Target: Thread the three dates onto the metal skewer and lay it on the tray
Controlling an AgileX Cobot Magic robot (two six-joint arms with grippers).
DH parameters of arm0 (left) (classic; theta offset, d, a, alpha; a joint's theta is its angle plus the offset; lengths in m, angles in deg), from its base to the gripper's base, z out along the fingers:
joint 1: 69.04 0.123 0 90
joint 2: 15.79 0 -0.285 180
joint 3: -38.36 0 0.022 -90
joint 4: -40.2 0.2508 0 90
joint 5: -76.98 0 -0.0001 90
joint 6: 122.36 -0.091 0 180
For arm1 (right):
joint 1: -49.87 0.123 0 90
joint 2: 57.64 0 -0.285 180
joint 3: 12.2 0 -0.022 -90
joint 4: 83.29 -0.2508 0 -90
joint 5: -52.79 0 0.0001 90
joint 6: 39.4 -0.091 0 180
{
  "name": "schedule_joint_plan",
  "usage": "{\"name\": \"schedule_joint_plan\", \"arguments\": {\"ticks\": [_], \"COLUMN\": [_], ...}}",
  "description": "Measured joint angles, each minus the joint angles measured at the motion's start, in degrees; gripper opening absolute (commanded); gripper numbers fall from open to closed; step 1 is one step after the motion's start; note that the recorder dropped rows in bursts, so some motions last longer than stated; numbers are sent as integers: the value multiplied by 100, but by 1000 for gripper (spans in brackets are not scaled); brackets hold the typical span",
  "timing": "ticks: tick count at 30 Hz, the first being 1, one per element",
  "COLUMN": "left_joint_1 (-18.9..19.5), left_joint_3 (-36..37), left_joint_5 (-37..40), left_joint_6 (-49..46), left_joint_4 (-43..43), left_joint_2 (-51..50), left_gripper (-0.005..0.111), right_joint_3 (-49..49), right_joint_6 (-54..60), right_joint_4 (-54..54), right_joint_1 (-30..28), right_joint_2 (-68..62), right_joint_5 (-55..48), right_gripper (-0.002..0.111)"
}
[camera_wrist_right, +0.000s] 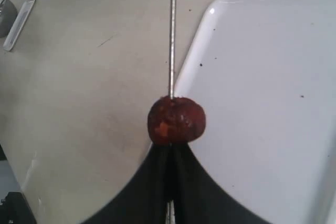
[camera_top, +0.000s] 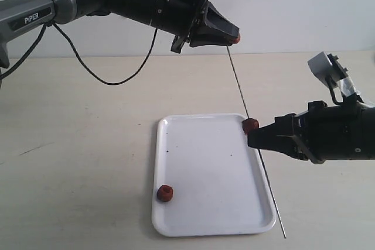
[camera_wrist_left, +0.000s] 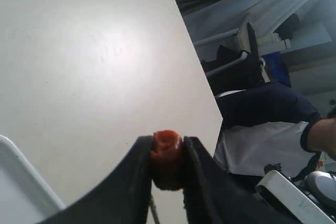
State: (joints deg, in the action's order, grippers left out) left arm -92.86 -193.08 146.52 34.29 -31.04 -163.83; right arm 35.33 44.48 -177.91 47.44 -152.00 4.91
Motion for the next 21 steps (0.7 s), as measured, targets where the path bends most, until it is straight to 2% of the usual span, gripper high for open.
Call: {"name": "schedule_joint_plan", "arguments": {"ticks": [21], "left_joint_1": [132], "left_joint_3": [0], "left_joint_5": [-47], "left_joint_6": [0], "left_joint_4": [23], "left_joint_2": [0], "left_gripper": [21], "right_joint_3": [0], "right_joint_6": [76], "right_joint_4": [49], "right_joint_1": [0], "right_joint_2": [0], "right_joint_5": [29], "right_gripper": [0]}}
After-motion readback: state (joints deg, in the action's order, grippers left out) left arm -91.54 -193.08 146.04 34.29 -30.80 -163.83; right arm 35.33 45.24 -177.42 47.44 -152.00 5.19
